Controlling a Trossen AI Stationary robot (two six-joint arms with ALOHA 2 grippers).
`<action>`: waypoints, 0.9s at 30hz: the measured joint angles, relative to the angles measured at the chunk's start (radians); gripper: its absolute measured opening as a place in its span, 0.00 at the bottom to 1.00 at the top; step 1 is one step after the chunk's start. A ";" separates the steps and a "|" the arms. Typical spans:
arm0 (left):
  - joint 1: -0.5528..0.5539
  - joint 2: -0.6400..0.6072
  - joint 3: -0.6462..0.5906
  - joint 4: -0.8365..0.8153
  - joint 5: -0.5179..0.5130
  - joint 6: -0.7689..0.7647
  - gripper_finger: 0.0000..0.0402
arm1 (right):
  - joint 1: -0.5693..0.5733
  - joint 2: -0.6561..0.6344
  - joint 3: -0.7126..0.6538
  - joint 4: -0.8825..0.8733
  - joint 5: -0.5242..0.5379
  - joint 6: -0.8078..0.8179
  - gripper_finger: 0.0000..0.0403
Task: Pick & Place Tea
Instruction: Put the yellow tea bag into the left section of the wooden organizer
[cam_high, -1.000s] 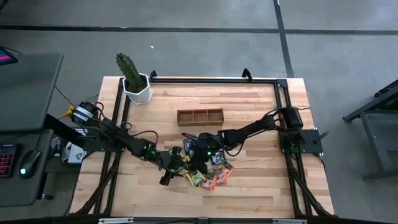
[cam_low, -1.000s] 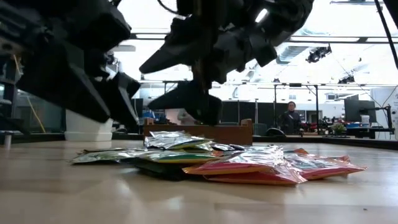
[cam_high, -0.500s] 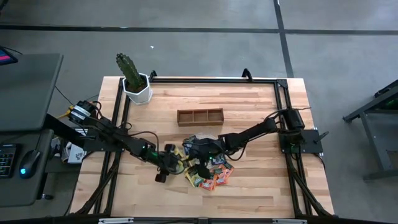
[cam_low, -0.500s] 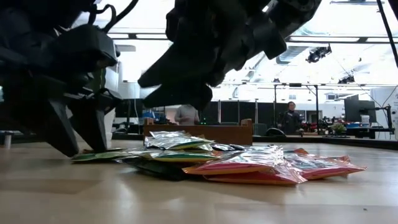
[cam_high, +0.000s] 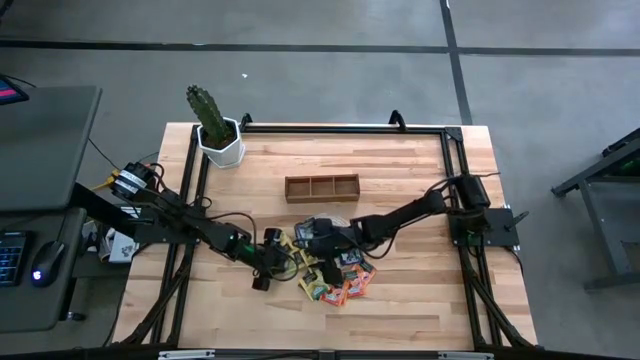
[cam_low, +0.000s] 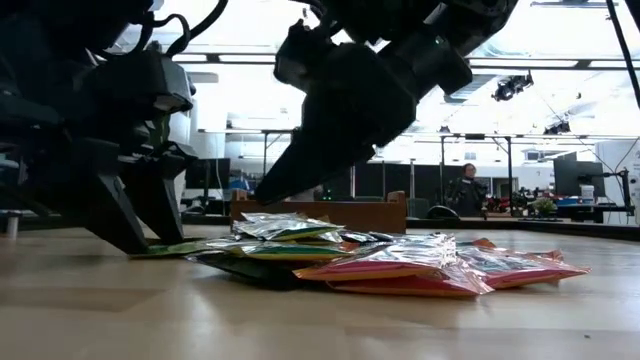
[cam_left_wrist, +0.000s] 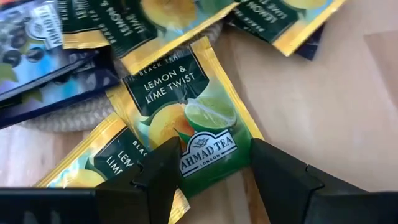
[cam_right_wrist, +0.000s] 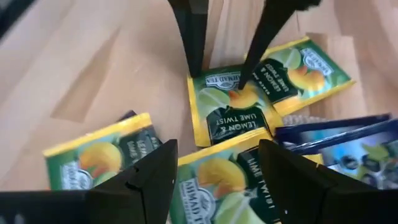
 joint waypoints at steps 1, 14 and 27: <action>0.000 0.000 0.000 -0.001 -0.012 0.000 0.48 | 0.003 0.000 0.000 0.000 0.010 -0.033 0.55; 0.001 0.002 -0.004 0.017 -0.024 0.002 0.48 | 0.052 0.000 0.000 0.022 0.201 -0.371 0.55; 0.001 0.004 -0.005 0.051 -0.022 -0.001 0.48 | 0.040 0.016 0.000 0.043 0.220 -0.325 0.55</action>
